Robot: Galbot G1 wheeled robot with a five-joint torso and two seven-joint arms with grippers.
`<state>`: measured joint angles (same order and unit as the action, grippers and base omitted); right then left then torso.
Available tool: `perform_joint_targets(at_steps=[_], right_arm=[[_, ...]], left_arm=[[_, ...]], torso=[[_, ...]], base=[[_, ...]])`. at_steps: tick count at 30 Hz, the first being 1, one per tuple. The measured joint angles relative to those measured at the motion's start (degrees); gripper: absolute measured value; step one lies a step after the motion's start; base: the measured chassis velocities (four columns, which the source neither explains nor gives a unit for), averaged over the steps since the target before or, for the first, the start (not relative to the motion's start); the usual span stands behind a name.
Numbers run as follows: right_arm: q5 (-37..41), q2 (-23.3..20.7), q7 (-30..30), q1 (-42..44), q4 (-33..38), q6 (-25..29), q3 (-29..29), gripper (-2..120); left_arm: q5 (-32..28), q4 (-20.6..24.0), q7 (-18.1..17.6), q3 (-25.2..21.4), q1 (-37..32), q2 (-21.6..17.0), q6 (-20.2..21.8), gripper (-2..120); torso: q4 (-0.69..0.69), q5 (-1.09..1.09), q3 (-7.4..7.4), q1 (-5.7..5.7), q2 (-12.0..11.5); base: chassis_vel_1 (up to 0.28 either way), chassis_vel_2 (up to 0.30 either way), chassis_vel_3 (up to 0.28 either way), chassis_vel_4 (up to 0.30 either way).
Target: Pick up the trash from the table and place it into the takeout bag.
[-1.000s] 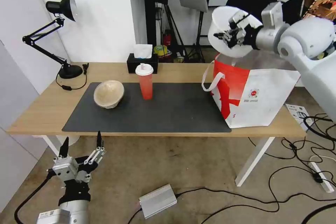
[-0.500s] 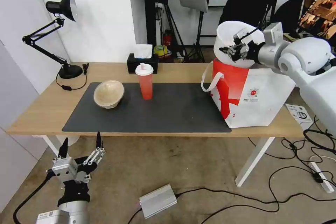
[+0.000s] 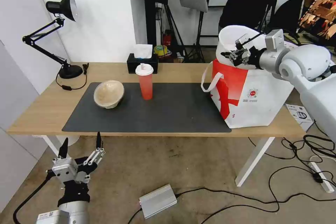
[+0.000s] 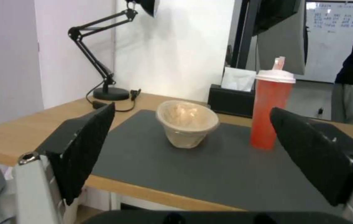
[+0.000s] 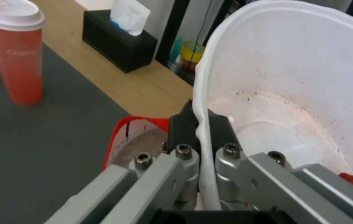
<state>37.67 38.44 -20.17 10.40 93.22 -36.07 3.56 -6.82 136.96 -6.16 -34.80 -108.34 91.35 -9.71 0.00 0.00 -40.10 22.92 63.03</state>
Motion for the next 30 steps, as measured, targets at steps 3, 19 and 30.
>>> perform_joint_targets(at_steps=[3,19,30], right_arm=[[0.28,-0.26,0.19,0.57,0.71,0.01,-0.50,0],[2.19,-1.32,1.77,1.29,3.36,-0.26,-1.99,36],[2.21,-1.36,2.13,1.39,3.71,-0.33,-2.67,81]], left_arm=[[0.12,-0.02,0.01,0.13,0.01,0.01,0.00,100],[0.35,0.19,0.05,0.17,-0.48,0.01,0.00,100],[0.53,0.51,0.08,0.20,-0.79,0.02,-0.01,100]], torso=[[0.00,0.00,-0.01,0.00,0.00],[0.00,0.00,-0.01,0.00,0.00],[0.00,0.00,-0.01,0.00,0.00]], base=[[0.000,0.000,0.000,0.000],[0.000,0.000,0.000,0.000],[0.000,0.000,0.000,0.000]])
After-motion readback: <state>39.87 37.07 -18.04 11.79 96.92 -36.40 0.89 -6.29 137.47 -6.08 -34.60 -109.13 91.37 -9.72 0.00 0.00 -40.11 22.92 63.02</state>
